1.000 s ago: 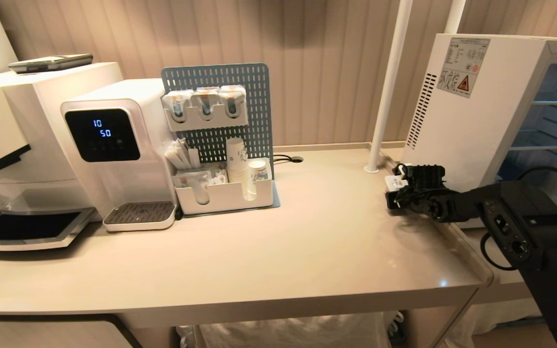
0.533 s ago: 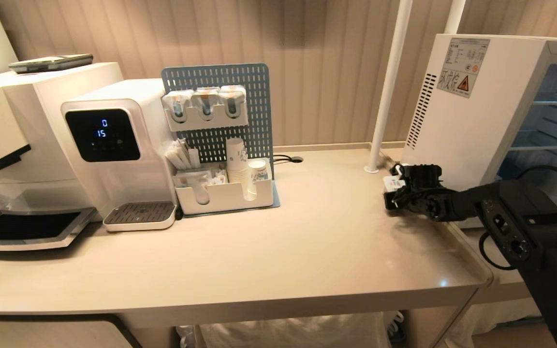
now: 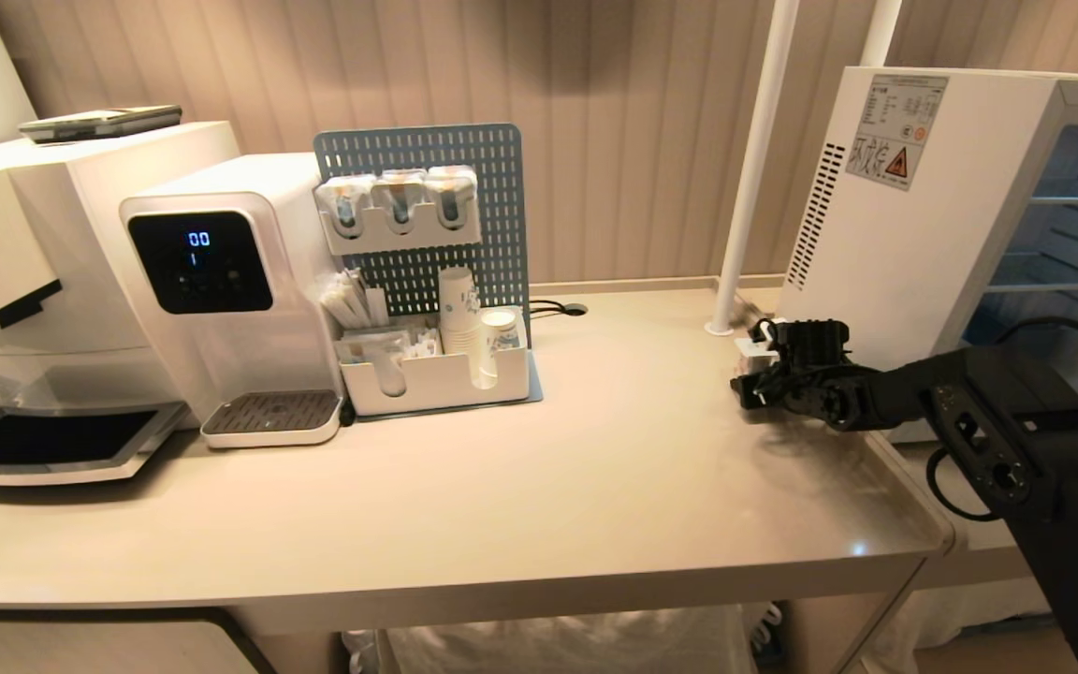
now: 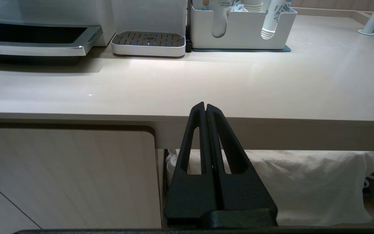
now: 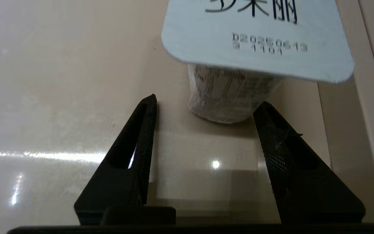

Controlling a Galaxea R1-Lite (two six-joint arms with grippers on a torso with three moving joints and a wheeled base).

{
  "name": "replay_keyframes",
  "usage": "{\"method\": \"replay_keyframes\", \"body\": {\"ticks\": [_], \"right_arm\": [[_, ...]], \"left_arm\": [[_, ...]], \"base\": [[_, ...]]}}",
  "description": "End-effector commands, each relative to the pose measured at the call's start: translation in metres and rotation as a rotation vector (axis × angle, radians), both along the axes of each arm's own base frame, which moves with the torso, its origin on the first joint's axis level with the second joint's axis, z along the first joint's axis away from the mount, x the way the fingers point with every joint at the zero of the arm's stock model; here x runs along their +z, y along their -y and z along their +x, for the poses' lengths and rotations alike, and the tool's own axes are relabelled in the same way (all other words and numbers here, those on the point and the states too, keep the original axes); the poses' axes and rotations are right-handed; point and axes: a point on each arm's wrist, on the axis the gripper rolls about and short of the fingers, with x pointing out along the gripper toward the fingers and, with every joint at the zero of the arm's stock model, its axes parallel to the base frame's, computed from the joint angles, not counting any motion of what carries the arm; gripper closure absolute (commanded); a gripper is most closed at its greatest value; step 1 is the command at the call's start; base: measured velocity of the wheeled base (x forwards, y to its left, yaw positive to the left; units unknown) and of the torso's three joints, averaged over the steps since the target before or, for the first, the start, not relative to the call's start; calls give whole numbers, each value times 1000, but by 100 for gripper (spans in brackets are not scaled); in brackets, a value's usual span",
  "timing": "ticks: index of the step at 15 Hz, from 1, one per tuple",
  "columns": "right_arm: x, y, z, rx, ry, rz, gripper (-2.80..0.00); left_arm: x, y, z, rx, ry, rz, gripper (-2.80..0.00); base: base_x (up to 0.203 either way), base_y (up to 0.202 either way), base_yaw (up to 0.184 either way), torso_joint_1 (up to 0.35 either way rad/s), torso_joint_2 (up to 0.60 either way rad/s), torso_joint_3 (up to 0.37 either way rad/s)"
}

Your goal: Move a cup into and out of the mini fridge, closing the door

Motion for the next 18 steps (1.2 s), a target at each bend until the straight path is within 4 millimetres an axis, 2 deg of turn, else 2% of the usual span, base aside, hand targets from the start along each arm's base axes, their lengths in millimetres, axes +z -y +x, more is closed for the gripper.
{"method": "replay_keyframes", "body": {"ticks": [1,4,6,8,10,11,14,15,16,18], "right_arm": [[11,1,-14,4,-28,0,-280],[22,2,-44,18,-43,7,-280],[35,4,-74,23,-40,13,-280],[64,9,-112,32,-2,28,-280],[113,16,-159,50,90,51,-280],[138,18,-182,58,143,59,0],[212,21,-268,72,320,63,0],[235,20,-304,75,372,62,0],[253,19,-341,78,410,61,0],[272,15,-413,80,455,68,0]], "left_arm": [[-1,0,0,0,-4,-1,0],[-1,0,0,0,-4,-1,0],[-1,0,0,1,-5,-4,0],[-1,0,0,2,-5,-6,0],[-1,0,0,2,-5,-7,0],[-1,0,0,2,-5,-6,0],[-1,0,0,2,-5,-6,0],[-1,0,0,2,-5,-6,0],[-1,0,0,1,-5,-6,0],[-1,0,0,1,-5,-6,0]], "base": [[0,0,0,0,0,0],[0,0,0,0,0,0],[0,0,0,0,0,0],[0,0,0,0,0,0],[0,0,0,0,0,0],[0,0,0,0,0,0],[0,0,0,0,0,0],[0,0,0,0,0,0],[0,0,0,0,0,0],[0,0,0,0,0,0]]}}
